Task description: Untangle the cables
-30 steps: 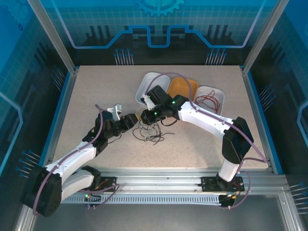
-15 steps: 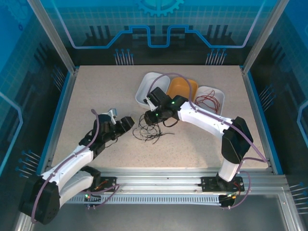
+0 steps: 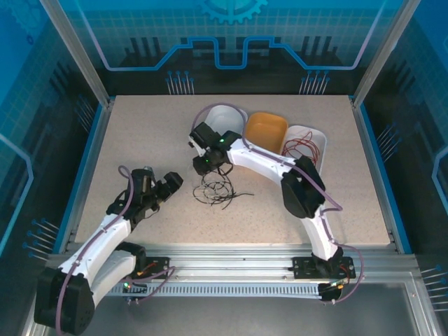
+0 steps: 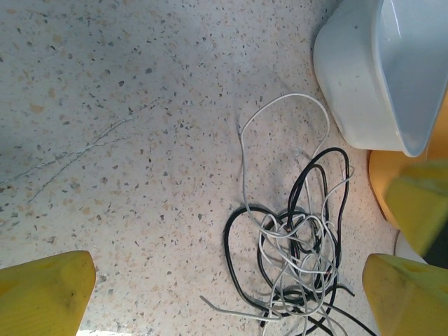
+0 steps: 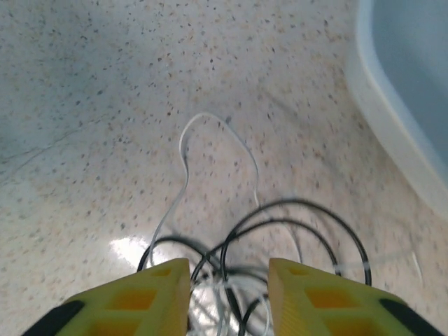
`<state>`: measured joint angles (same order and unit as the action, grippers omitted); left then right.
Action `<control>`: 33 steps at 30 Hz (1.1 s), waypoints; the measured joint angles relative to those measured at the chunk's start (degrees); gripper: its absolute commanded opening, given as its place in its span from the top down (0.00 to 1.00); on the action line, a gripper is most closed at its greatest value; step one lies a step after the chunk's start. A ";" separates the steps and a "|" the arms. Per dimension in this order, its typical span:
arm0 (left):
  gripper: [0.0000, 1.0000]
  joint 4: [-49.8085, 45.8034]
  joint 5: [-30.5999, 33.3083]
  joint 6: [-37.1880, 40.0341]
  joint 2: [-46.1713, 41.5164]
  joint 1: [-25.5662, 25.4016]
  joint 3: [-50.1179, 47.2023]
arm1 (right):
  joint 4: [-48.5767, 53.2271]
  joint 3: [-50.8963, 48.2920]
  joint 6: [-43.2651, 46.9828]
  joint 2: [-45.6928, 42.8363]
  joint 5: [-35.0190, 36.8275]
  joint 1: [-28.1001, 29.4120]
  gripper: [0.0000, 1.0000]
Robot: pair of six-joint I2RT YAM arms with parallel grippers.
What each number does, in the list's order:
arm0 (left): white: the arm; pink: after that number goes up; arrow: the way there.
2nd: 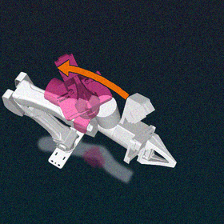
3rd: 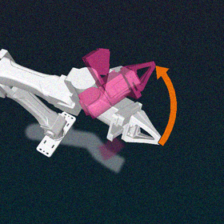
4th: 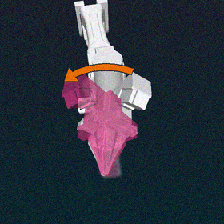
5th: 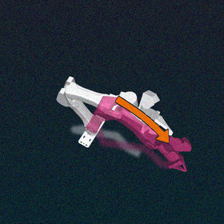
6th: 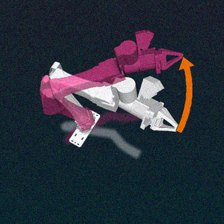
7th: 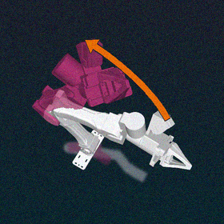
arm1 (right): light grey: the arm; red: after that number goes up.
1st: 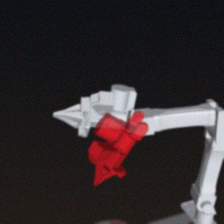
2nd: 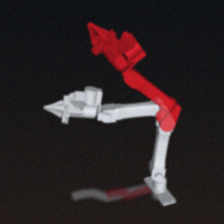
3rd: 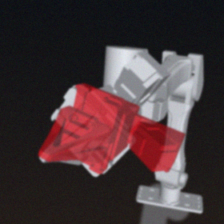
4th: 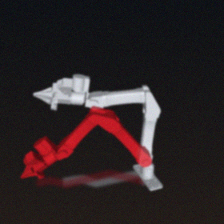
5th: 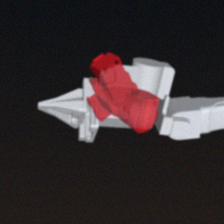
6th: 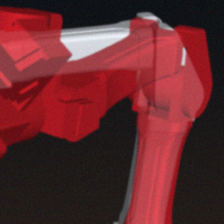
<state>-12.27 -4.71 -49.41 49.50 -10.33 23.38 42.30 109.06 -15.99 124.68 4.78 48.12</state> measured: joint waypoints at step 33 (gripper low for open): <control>0.01 -2.86 0.46 0.26 -2.36 0.11 0.11 | 5.79 16.55 7.02 -2.36 1.92 2.14 1.00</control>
<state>-15.14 -4.25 -49.15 47.13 -10.22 23.49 48.10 125.60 -8.97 122.32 6.70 50.26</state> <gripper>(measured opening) 0.992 0.042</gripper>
